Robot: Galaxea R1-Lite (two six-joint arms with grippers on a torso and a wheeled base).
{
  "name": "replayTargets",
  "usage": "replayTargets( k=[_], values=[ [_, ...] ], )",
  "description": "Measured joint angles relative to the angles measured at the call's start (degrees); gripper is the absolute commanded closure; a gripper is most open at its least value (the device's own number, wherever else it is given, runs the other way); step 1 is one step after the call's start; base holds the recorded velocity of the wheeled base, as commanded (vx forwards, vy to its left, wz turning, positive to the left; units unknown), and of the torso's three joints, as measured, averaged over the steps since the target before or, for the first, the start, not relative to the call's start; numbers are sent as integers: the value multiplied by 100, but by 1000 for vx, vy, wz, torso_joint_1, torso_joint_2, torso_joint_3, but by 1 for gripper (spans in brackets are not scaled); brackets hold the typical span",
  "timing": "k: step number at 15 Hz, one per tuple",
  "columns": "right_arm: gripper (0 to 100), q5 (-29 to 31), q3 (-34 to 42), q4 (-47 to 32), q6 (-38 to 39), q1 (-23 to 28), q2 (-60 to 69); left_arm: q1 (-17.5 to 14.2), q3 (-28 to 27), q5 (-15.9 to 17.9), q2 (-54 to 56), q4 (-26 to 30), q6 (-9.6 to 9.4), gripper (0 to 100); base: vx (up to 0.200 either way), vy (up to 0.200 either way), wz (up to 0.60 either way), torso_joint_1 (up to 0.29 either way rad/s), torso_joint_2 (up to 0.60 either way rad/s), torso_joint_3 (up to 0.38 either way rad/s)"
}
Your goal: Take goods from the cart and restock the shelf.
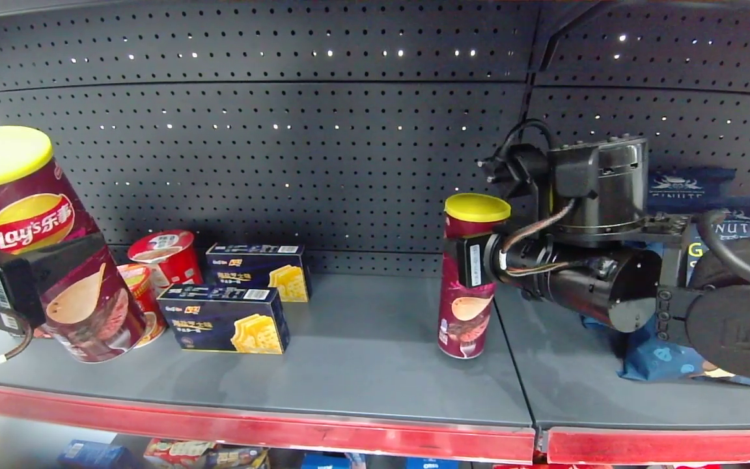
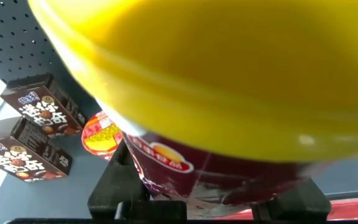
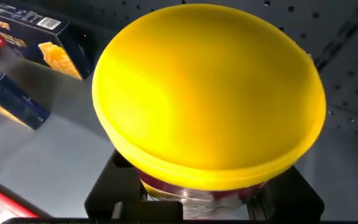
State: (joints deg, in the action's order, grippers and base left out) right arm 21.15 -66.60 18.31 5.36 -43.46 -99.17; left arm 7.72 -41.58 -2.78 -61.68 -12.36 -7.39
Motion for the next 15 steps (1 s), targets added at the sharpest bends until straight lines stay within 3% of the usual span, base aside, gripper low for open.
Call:
replayTargets(
  k=[2,7,15],
  values=[
    [100,169,285,152,13,-74,162,11,-37,13,-107,-15,0,100,0,0,0,0,0,0],
    [100,477,1037,823,18,-265,345,466,-596,2,-588,-20,17,100,0,0,0,0,0,0],
    [100,492,1254,886,123,-428,367,716,-1252,-15,-1304,-20,37,100,0,0,0,0,0,0]
  ],
)
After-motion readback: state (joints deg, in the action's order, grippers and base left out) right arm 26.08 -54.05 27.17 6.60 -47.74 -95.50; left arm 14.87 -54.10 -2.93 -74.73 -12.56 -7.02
